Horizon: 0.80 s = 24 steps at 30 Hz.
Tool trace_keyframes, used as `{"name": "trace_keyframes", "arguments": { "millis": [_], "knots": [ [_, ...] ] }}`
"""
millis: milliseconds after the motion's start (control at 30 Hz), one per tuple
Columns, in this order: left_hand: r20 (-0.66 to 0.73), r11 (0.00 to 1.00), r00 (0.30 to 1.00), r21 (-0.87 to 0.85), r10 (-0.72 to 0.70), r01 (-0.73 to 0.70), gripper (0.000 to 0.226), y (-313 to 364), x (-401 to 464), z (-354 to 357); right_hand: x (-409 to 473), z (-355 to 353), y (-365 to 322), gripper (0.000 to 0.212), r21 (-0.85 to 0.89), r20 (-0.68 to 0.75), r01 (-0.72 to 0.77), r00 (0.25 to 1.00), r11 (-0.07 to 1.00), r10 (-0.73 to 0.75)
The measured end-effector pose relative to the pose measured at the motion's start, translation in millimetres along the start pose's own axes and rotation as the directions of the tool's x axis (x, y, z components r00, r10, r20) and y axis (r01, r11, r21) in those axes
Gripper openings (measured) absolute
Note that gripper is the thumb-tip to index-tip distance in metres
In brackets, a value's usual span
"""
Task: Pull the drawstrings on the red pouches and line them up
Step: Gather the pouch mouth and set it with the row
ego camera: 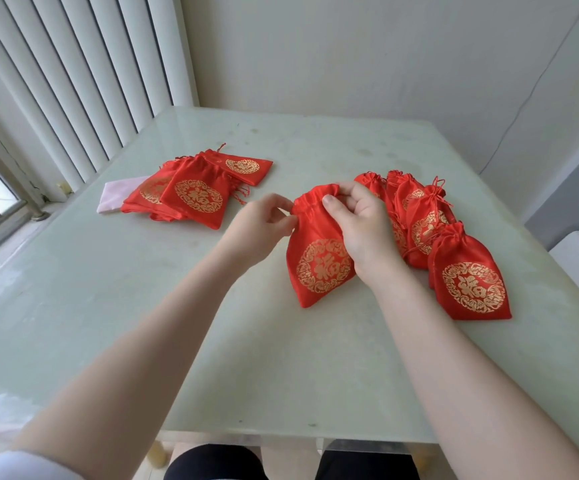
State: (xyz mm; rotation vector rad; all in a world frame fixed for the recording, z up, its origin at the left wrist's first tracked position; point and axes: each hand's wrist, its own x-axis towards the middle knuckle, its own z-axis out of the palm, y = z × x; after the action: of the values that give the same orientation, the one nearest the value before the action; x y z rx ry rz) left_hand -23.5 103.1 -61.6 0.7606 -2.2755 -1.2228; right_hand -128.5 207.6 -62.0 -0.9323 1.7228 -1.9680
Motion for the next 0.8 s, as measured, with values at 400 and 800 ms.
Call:
{"name": "trace_keyframes", "arguments": {
  "millis": [400, 800],
  "knots": [
    [-0.061, 0.936, 0.963, 0.258, 0.263, -0.239, 0.007, -1, 5, -15, 20, 1, -12, 0.026, 0.08, -0.017, 0.007, 1.0, 0.997, -0.006],
    [-0.081, 0.992, 0.991, 0.067, 0.109, -0.104, 0.037, -17, 1, -18, 11, -7, 2, 0.029, 0.56, 0.096, -0.318, 0.942, 0.765, 0.321]
  ]
}}
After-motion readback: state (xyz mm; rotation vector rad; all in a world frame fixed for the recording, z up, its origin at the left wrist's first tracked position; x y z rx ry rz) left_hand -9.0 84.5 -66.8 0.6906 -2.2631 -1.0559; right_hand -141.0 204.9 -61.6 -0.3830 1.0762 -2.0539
